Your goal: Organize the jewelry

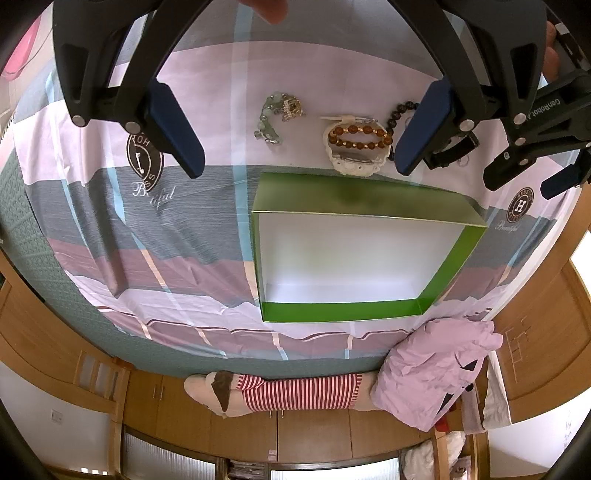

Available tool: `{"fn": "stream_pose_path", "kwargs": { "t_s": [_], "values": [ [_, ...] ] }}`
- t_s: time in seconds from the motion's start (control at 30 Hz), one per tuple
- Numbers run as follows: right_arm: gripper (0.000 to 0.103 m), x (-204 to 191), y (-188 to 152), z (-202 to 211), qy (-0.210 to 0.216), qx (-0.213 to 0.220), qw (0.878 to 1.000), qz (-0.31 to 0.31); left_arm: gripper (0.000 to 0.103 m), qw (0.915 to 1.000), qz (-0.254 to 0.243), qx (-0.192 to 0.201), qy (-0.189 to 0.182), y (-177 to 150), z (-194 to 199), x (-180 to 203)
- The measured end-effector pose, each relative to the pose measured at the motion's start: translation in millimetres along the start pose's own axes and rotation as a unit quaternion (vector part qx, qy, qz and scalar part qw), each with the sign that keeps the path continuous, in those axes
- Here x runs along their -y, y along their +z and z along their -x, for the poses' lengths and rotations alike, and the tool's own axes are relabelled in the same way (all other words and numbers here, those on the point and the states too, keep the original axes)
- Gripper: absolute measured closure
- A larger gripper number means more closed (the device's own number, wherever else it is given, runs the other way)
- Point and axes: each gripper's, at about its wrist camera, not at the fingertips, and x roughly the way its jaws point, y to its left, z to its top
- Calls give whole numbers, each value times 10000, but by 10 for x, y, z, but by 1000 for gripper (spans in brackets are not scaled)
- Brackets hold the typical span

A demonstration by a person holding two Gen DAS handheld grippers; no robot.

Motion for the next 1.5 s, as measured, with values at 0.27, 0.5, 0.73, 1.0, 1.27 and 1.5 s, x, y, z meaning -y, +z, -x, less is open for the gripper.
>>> {"fn": "stream_pose_path", "kwargs": {
  "t_s": [0.27,0.5,0.73,1.0,1.27,1.5],
  "values": [
    [1,-2,-13,-12,2,7,10000,0,2,10000,-15,1,3,-9,-15,15],
    [1,-6,-15,-17,-10,14,10000,7,2,10000,-34,-9,8,-20,-23,39],
    [1,-3,-16,-15,-3,13,10000,6,2,10000,-36,-16,6,-23,-26,46],
    [1,-29,-14,14,2,15,10000,14,2,10000,-39,-24,3,-32,-29,58],
    [1,-23,-19,8,-12,6,10000,10,2,10000,-33,-49,-14,-45,-33,64],
    [1,-10,-9,-25,-247,36,9995,174,2,10000,-45,-71,-1,-53,-42,72]
  ]
}}
